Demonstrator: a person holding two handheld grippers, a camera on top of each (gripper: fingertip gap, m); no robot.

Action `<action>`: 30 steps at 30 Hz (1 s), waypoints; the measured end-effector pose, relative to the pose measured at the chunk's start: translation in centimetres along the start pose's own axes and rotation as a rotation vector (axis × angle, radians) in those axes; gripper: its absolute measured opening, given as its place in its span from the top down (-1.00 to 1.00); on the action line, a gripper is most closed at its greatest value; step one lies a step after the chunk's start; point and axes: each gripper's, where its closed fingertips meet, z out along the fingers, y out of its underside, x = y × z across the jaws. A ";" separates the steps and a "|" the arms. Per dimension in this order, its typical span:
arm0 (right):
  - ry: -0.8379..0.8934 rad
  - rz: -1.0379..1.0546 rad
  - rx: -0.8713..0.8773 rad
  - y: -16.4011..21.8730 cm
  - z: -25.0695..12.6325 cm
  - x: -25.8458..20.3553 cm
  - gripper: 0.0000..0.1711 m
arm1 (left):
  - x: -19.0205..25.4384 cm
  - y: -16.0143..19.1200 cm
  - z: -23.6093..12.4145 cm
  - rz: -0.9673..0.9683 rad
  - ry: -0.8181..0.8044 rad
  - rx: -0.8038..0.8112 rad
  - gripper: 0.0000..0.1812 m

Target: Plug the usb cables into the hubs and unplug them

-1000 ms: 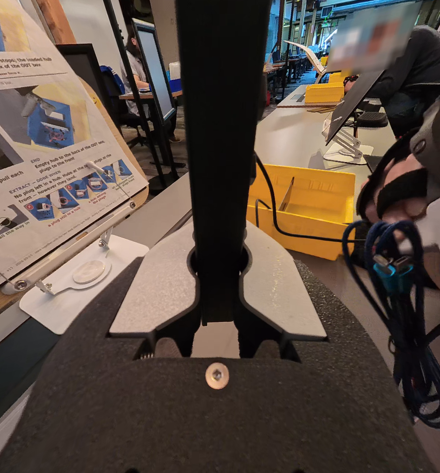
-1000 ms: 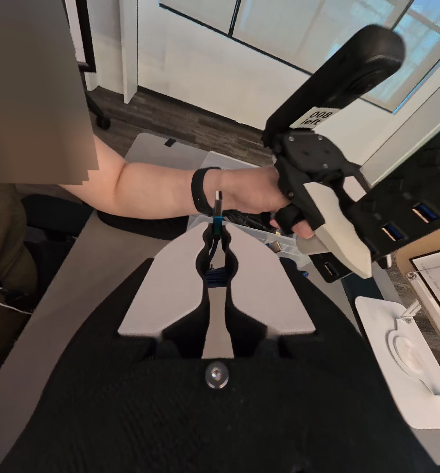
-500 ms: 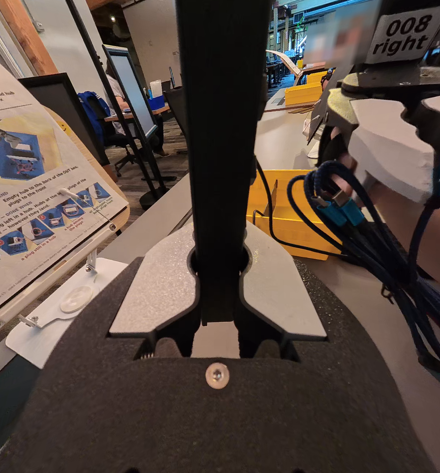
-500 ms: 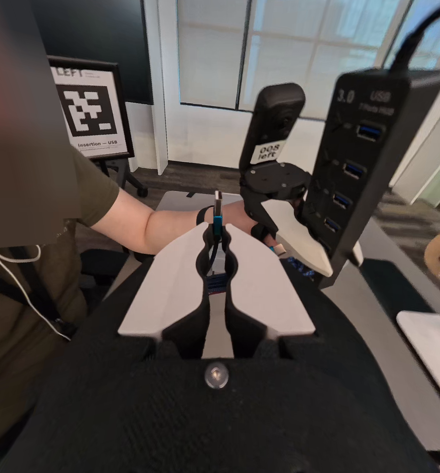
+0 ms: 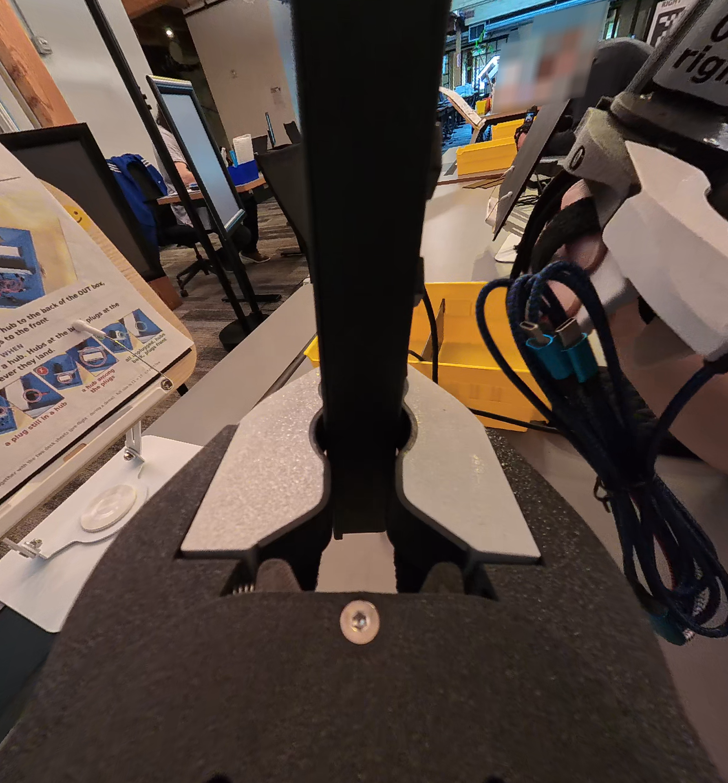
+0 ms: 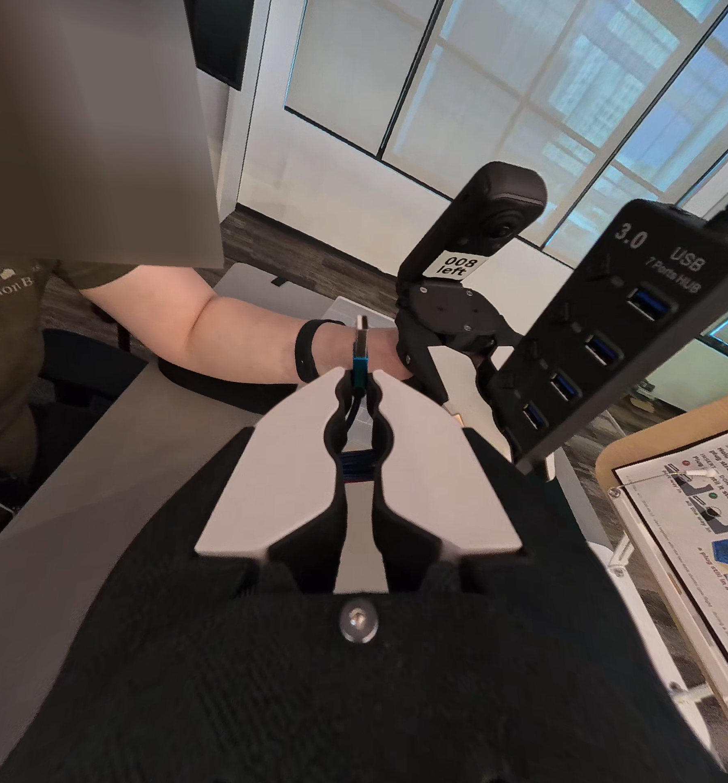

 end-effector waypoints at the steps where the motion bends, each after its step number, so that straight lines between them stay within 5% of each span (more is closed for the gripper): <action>1: 0.002 -0.003 -0.008 0.1 0.0 0.0 0.92 | 0.0 0.0 0.0 0.003 -0.002 -0.002 0.72; 14: 0.129 -0.035 -0.165 2.8 0.4 2.0 0.92 | -3.2 -0.2 -2.4 0.006 -0.129 -0.031 0.72; 25: 0.388 -0.519 -0.317 3.0 0.8 3.6 0.92 | -4.5 -0.5 -3.6 -0.017 -0.169 -0.011 0.72; 30: 0.432 -0.574 -0.383 3.3 1.1 4.0 0.92 | -4.5 -0.2 -3.4 -0.017 -0.171 -0.026 0.72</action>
